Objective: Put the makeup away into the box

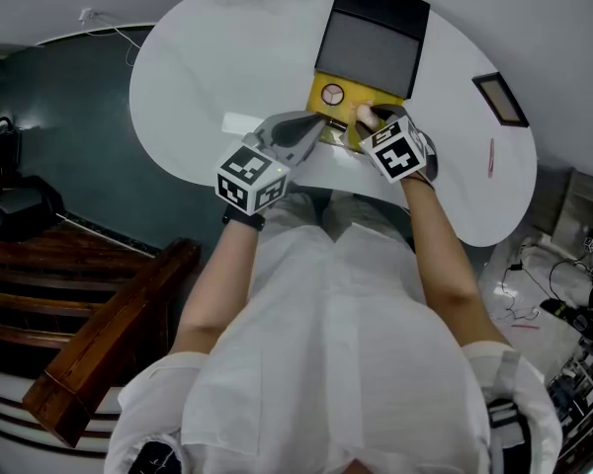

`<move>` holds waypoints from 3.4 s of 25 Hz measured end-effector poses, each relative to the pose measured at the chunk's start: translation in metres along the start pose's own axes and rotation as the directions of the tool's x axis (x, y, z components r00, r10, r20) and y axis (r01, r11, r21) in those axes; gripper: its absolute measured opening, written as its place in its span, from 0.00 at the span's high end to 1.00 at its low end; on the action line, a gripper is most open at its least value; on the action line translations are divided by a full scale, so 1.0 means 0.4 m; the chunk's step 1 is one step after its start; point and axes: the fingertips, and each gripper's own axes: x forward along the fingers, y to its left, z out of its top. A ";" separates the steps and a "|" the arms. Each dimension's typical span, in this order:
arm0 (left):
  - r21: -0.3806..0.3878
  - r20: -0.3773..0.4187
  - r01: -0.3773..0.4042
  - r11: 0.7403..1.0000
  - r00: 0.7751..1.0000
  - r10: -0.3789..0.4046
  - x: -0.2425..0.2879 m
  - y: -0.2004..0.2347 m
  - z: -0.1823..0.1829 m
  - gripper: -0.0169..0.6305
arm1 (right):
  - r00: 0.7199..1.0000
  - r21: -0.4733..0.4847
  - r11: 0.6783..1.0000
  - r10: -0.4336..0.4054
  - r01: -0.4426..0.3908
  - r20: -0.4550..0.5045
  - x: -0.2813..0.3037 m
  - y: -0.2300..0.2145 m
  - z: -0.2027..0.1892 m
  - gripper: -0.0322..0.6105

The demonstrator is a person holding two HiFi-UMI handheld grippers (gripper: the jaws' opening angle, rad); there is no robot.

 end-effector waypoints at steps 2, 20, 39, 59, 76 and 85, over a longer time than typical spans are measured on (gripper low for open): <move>0.001 -0.001 0.003 1.000 1.000 -0.003 0.003 0.001 0.002 0.94 | 1.000 0.007 1.000 0.001 -0.001 0.012 -0.004 -0.002 0.006 0.70; 0.047 -0.031 0.072 0.996 0.997 -0.070 0.100 -0.066 0.033 0.94 | 0.987 0.155 0.987 -0.055 0.031 0.153 -0.126 -0.086 -0.007 0.70; 0.115 -0.129 0.326 0.938 0.941 -0.312 0.421 -0.361 0.026 0.94 | 0.954 0.395 0.887 -0.292 0.240 0.076 -0.327 -0.318 -0.423 0.72; 0.108 -0.240 0.449 0.887 0.878 -0.415 0.597 -0.492 -0.019 0.94 | 0.928 0.530 0.768 -0.354 0.360 -0.118 -0.341 -0.461 -0.763 0.73; 0.104 -0.218 0.420 0.901 0.894 -0.392 0.564 -0.474 -0.011 0.94 | 0.936 0.513 0.783 -0.310 0.352 -0.170 -0.298 -0.441 -0.787 0.87; 0.112 -0.187 0.394 0.912 0.910 -0.370 0.515 -0.455 -0.001 0.94 | 0.926 0.471 0.798 -0.328 0.377 -0.184 -0.311 -0.447 -0.761 0.87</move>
